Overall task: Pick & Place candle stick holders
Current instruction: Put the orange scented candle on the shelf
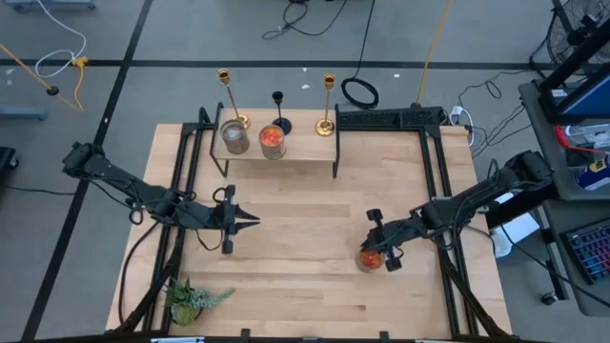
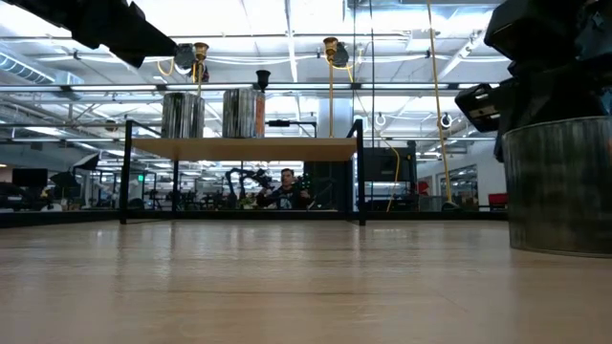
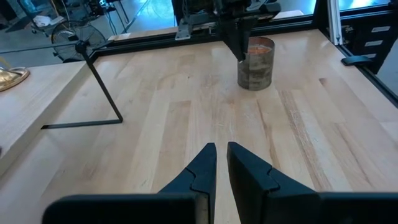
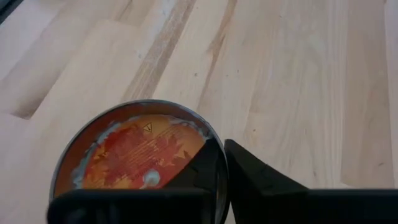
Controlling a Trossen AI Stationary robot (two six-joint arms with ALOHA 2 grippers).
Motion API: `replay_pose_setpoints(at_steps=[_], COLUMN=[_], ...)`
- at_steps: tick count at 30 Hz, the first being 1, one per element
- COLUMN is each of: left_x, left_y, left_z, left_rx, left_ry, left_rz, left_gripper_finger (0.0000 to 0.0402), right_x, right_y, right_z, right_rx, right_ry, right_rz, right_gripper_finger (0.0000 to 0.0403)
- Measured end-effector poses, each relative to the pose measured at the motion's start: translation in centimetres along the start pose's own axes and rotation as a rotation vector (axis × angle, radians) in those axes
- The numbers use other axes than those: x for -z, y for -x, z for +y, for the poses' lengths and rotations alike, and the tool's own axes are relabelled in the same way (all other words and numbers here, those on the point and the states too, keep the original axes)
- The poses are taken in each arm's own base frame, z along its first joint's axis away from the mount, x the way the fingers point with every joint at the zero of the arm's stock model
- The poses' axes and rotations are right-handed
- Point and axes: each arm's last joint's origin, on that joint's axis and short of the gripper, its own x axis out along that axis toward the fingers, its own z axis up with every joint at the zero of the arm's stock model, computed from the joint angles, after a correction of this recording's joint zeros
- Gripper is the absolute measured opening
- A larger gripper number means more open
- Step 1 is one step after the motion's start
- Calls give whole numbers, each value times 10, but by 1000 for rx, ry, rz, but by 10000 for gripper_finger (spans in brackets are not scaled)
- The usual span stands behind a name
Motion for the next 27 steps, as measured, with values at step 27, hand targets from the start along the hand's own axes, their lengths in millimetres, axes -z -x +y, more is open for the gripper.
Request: replay_pose_setpoints(at_steps=[27], left_x=[-1], left_y=[-5], left_z=[12], left_rx=[-63], left_ry=[5], left_rz=[3], left_gripper_finger=[47], right_x=[-172], right_y=[106], right_z=[-98], right_rx=[681], right_ry=[-30], right_rz=[-519], right_gripper_finger=[3])
